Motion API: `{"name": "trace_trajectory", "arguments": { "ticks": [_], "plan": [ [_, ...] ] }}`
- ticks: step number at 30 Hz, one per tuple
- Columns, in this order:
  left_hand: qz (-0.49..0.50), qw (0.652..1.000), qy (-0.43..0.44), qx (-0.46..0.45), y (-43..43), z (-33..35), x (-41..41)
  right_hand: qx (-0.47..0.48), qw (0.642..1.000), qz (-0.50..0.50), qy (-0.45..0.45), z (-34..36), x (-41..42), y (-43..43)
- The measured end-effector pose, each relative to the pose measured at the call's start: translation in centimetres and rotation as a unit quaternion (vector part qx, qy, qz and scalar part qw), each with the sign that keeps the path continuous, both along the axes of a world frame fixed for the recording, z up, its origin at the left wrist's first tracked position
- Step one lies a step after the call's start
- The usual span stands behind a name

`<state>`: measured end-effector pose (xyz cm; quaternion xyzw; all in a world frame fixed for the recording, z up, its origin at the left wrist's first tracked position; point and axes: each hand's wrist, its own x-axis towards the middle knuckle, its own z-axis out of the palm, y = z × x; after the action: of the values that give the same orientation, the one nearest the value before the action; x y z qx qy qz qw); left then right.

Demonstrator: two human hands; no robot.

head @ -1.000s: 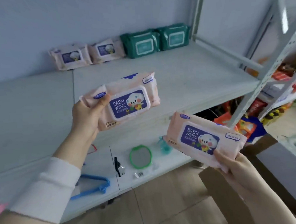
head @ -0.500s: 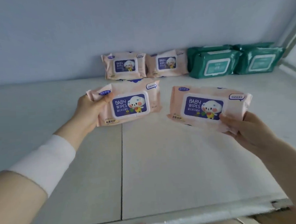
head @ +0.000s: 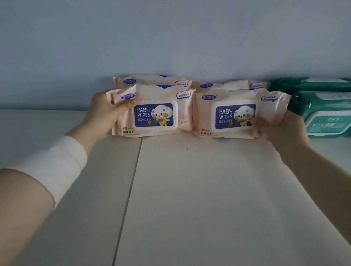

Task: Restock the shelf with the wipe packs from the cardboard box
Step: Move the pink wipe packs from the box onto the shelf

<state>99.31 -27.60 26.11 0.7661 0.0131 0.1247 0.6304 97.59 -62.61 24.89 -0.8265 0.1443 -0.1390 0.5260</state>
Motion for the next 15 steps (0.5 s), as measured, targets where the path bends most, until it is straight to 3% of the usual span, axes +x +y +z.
{"name": "trace_trajectory", "arguments": {
  "ticks": [6,9,11,15],
  "plan": [
    [-0.062,0.994,0.058,0.065,1.1,0.7,0.9,-0.046,0.997,-0.05,-0.025,-1.3,0.0,0.7],
    [-0.025,0.986,0.053,0.158,1.2,1.1,1.0,-0.045,0.994,-0.094,-0.021,-1.2,0.0,1.4],
    [-0.007,0.985,0.038,0.17,0.7,1.1,0.4,-0.043,0.99,-0.13,-0.02,-1.2,-0.5,2.0],
    [0.082,0.968,-0.014,0.238,-0.2,0.7,-1.5,-0.161,0.973,-0.166,0.022,-1.2,-2.5,3.9]
  ]
}}
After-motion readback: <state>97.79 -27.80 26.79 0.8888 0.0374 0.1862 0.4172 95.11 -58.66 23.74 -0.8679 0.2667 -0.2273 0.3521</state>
